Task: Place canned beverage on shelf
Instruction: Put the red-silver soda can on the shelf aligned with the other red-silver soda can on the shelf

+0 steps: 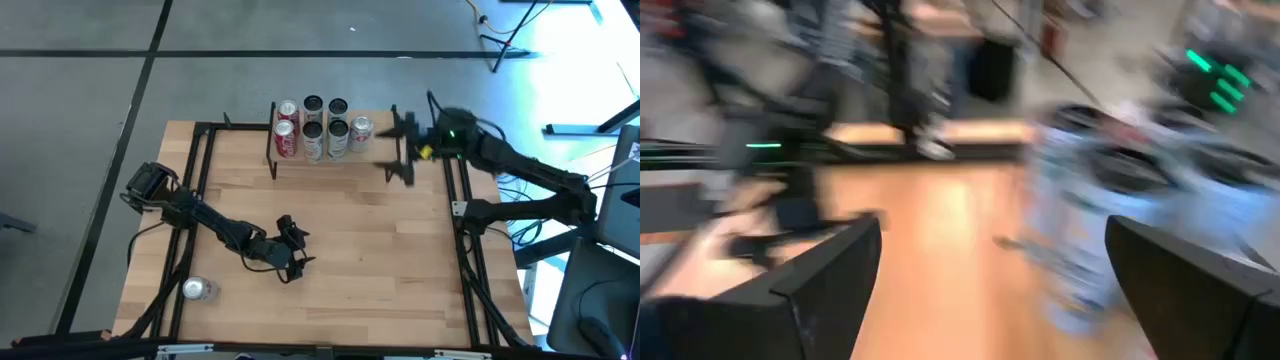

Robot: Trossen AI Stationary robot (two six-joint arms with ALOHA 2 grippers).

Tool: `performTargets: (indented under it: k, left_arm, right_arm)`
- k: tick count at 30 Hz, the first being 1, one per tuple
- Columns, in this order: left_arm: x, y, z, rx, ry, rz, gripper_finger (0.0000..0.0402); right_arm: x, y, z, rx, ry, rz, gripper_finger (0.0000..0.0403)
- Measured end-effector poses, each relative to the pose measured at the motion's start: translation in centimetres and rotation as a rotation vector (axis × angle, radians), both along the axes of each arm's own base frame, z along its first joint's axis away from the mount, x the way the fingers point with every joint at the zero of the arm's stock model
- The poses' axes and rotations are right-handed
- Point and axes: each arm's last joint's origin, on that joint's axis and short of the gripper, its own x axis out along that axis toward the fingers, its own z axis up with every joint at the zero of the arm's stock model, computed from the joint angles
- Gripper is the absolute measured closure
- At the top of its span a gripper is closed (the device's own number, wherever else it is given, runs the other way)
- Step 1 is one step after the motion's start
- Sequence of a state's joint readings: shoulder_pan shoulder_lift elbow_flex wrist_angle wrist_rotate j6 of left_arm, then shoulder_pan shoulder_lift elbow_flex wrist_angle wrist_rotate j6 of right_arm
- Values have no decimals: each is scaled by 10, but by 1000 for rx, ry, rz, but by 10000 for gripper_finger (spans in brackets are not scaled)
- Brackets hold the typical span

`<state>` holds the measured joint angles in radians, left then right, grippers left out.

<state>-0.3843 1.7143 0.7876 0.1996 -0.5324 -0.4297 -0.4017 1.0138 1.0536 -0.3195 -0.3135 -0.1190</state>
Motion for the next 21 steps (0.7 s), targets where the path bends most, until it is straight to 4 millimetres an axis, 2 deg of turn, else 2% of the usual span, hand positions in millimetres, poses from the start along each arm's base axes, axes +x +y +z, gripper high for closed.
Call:
performTargets:
  k: [2, 6, 11, 15, 21]
  left_arm:
    - [1, 4, 6, -2, 0, 8, 73]
    - [5, 3, 35, 1, 38, -4, 73]
    - [0, -2, 80, 12, 244, 60, 73]
    - [-10, -7, 118, -51, 373, 162, 73]
    - [-38, -29, 162, -302, 546, 285, 73]
  right_arm:
    - [-3, 16, -11, -15, -66, 100, 33]
    - [-4, 47, -43, -41, -162, 251, 33]
    - [-3, 83, -73, -57, -234, 434, 33]
    - [0, 107, -81, -102, -264, 537, 33]
    - [11, 128, -87, -102, -272, 506, 33]
